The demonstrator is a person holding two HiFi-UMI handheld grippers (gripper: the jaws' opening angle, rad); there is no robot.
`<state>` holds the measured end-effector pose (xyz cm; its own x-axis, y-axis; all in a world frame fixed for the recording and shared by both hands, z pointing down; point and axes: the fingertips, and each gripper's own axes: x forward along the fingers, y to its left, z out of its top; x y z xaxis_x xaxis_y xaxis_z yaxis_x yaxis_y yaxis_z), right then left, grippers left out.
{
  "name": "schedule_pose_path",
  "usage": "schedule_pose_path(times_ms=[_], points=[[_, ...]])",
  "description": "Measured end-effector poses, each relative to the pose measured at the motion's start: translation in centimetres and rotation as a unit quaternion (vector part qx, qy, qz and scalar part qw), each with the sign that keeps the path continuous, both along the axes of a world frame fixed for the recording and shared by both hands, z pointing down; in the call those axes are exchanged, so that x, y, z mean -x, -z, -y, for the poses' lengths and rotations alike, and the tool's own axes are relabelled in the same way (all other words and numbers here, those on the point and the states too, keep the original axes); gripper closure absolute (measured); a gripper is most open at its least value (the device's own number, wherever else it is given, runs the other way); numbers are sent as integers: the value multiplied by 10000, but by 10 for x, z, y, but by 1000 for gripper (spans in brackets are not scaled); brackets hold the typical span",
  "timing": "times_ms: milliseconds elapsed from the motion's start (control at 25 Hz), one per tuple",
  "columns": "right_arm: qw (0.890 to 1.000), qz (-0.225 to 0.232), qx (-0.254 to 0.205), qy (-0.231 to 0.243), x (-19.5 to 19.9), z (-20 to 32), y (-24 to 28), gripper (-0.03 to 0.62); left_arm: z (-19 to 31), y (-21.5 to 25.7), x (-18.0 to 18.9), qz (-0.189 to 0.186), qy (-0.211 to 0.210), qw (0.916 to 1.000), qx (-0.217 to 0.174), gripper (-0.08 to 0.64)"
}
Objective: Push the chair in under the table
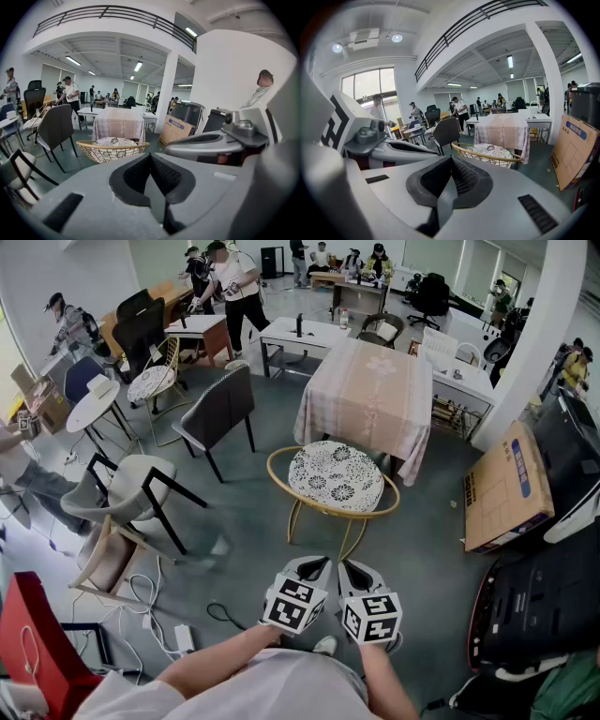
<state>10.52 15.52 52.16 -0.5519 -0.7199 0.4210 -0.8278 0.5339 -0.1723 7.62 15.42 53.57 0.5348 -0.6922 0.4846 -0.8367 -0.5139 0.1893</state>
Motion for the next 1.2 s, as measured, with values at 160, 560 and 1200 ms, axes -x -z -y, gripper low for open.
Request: schedule_pose_path(times_ms=[160,560,1200], points=[[10000,16,40,51,-9,-4,-2,589,-4,-2,-12,13,11,10000,40,554],[9997,44,161,189,-46,-1,-13,588,0,-11,-46,146,121,9998,92,554],[9965,-6,321,767,-49,6,-30,588,9,-18,-39,290,705,9970,168,554]])
